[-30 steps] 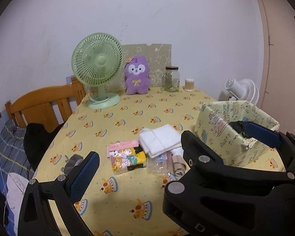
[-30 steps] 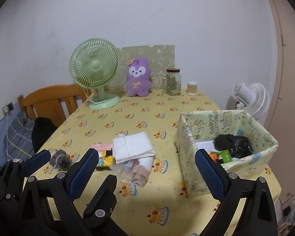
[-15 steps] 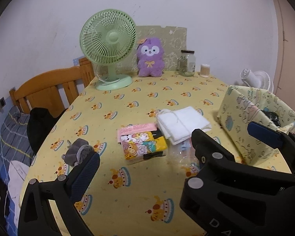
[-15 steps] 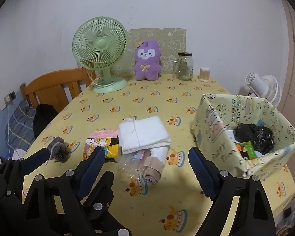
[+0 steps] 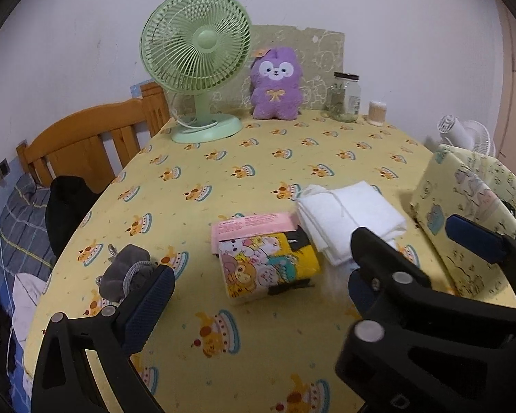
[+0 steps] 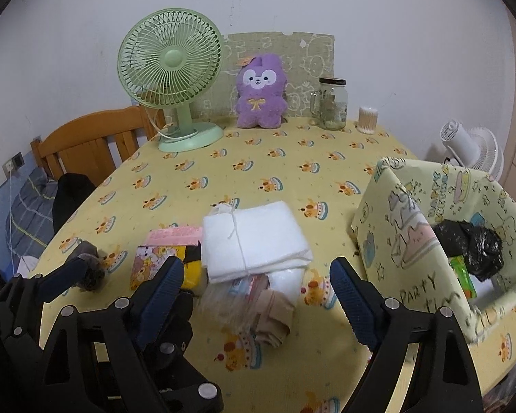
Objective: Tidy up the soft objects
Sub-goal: 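Grasp the yellow cartoon pouch with the left tool while the right tool grasps the white folded cloth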
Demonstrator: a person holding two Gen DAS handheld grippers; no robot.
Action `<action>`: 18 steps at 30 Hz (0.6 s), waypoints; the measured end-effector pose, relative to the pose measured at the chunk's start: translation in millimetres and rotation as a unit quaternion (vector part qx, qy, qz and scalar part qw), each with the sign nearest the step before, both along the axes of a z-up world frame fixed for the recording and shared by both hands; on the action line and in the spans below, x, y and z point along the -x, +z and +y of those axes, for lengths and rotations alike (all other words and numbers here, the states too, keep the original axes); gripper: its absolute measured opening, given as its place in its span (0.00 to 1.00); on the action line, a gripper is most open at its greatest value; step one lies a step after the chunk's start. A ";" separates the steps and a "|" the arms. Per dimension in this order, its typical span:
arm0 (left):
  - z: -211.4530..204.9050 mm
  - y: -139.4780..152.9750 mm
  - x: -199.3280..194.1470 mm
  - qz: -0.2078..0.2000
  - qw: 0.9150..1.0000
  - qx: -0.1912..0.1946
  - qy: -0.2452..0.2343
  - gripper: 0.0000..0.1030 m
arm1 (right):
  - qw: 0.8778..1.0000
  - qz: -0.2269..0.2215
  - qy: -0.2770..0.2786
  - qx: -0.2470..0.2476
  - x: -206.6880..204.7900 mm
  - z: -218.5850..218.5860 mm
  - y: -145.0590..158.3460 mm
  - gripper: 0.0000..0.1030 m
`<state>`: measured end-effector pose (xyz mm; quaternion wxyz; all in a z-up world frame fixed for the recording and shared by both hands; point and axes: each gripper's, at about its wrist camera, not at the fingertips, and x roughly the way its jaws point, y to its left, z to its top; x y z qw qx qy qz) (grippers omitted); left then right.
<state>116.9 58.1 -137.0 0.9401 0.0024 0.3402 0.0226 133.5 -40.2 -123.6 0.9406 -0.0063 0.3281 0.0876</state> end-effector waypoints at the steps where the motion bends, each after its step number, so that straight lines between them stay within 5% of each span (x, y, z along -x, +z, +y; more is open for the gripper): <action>1: 1.2 -0.5 -2.6 0.001 1.000 0.004 0.001 0.99 | 1.000 0.000 0.000 -0.001 -2.4 0.5 -0.1 0.86; 10: -3.1 -12.6 -25.9 0.033 0.999 0.016 0.004 0.98 | 1.000 0.013 -0.012 0.004 -24.2 -2.3 -9.5 0.86; 18: -1.4 -26.1 -38.6 0.061 0.998 0.028 0.004 0.82 | 1.000 0.026 -0.007 0.007 -37.3 -2.6 -20.3 0.87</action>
